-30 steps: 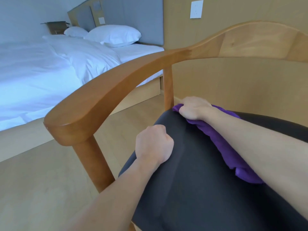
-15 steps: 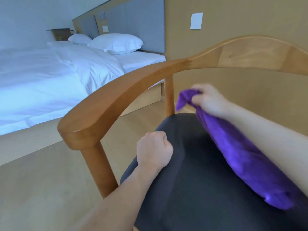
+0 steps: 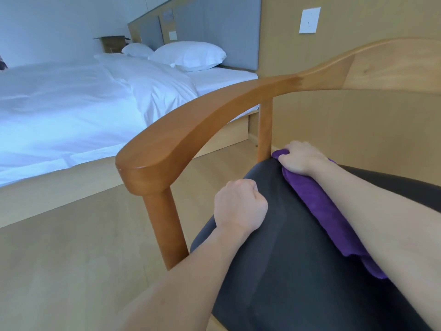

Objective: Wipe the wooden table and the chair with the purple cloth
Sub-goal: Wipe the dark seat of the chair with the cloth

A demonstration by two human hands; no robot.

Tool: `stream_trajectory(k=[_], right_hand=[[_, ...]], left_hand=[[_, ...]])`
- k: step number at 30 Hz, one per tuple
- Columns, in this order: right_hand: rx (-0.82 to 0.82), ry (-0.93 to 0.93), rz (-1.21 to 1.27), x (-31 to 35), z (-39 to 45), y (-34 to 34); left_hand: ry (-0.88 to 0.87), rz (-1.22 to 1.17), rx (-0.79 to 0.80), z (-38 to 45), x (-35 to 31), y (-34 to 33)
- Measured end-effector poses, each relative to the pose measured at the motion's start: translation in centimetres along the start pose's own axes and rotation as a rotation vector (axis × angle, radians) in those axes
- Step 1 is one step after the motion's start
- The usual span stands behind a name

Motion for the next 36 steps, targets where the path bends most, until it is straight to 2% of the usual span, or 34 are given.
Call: stream_trajectory(k=[3,6,10,13,15,17,19,20,21,22,23,25,26,36], right_hand=[[-0.026,0.092,-0.012,1.2,-1.6,0.9],[0.007,0.253,0.078,2.8,-5.0,1.0],[0.161,0.473,0.215,4.5,-12.3,0.9],[0.375,0.500,0.310,3.4,-16.3,1.6],[0.365,0.444,0.385,1.9,-16.0,3.2],[0.130,0.305,0.561,0.0,-12.9,6.1],[-0.123,0.085,0.780,-2.5,-8.6,8.2],[-0.144,-0.025,0.876,-3.1,-6.4,8.0],[-0.095,-0.122,0.922,-2.8,-4.6,6.9],[-0.014,-0.193,0.886,-2.0,-3.0,5.2],[0.054,-0.223,0.725,-1.0,-1.7,3.3],[0.122,-0.168,0.280,1.2,-0.7,0.6],[0.111,-0.121,0.159,2.2,-0.7,0.1],[0.018,0.147,0.036,4.2,-3.7,1.1]], left_hand=[[0.004,0.004,0.012,0.1,0.2,-0.2],[-0.011,0.016,0.005,0.0,0.0,-0.3],[-0.033,0.026,-0.008,-0.1,-0.2,-0.1],[-0.041,0.021,-0.003,-0.4,-0.2,-0.2],[-0.053,0.019,0.001,-0.6,-0.3,-0.3],[-0.056,0.021,0.004,-0.5,-0.3,-0.4],[-0.045,0.029,0.009,-0.2,-0.3,-0.4],[-0.039,0.030,0.012,-0.1,-0.2,-0.4],[-0.035,0.027,0.013,0.0,-0.1,-0.4],[-0.036,0.024,0.008,0.0,-0.1,-0.4],[-0.040,0.020,0.001,0.0,0.0,-0.4],[-0.050,0.004,-0.012,0.0,-0.1,-0.4],[-0.055,-0.002,-0.012,0.1,-0.1,-0.5],[-0.047,-0.007,0.009,0.1,0.1,-0.8]])
Point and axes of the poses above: each hand's wrist, its own z-axis towards the middle knuckle, its own y-axis out of the back of the hand, x = y × z, the point moved 7 cm from there along z, towards the middle knuckle, and after that the axes turned 9 degrees about -y, right-handed, at the moved point
